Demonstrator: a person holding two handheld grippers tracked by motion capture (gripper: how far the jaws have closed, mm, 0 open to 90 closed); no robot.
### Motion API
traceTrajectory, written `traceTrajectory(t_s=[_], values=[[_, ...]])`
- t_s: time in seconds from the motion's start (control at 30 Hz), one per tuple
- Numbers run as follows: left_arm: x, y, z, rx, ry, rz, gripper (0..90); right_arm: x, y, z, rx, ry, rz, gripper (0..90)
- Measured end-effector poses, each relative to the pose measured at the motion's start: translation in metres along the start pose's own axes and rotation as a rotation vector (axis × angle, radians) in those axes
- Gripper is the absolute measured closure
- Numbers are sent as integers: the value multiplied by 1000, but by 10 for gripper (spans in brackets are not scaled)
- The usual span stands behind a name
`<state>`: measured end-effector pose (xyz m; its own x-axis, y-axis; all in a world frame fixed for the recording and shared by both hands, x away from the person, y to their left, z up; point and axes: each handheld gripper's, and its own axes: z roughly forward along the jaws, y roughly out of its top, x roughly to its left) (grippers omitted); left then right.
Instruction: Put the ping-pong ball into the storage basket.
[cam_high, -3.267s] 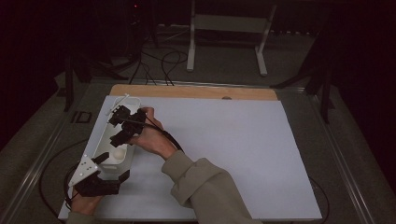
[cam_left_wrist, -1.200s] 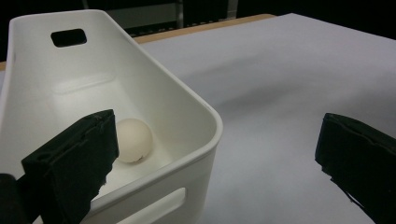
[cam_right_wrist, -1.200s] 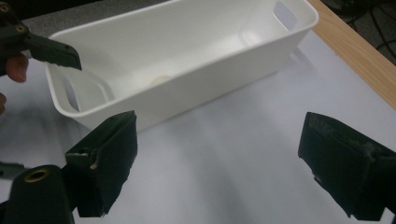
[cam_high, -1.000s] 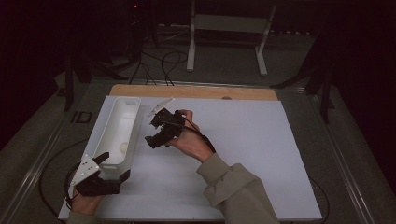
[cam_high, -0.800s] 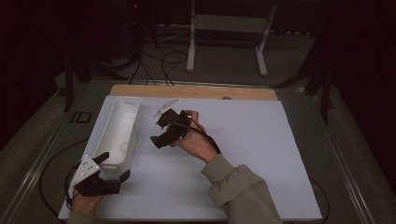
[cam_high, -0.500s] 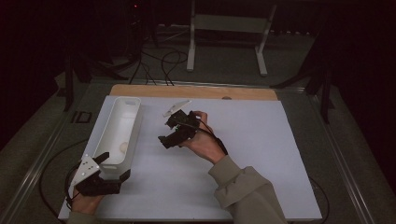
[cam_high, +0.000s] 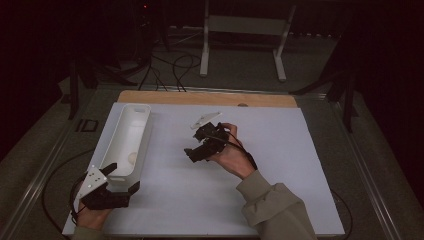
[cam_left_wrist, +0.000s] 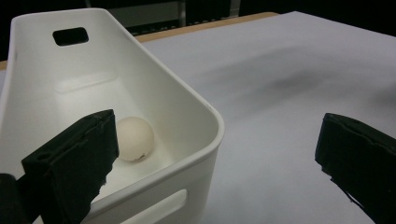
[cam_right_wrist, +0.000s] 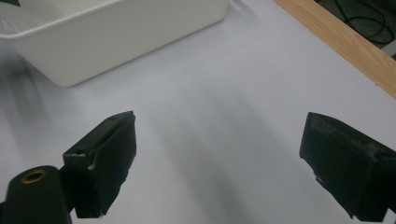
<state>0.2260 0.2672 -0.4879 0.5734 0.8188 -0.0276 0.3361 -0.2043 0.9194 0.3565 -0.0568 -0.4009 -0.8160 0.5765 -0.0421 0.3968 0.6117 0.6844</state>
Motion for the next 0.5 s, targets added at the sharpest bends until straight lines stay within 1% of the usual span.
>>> traceTrajectory(t_s=[0.2,0.5], values=[[0,0,0,0,0,0,2,-7,-15,-7,-3,-10,20,101],[0,0,0,1,1,-1,2,-19,-37,-22,-24,-23,44,101]])
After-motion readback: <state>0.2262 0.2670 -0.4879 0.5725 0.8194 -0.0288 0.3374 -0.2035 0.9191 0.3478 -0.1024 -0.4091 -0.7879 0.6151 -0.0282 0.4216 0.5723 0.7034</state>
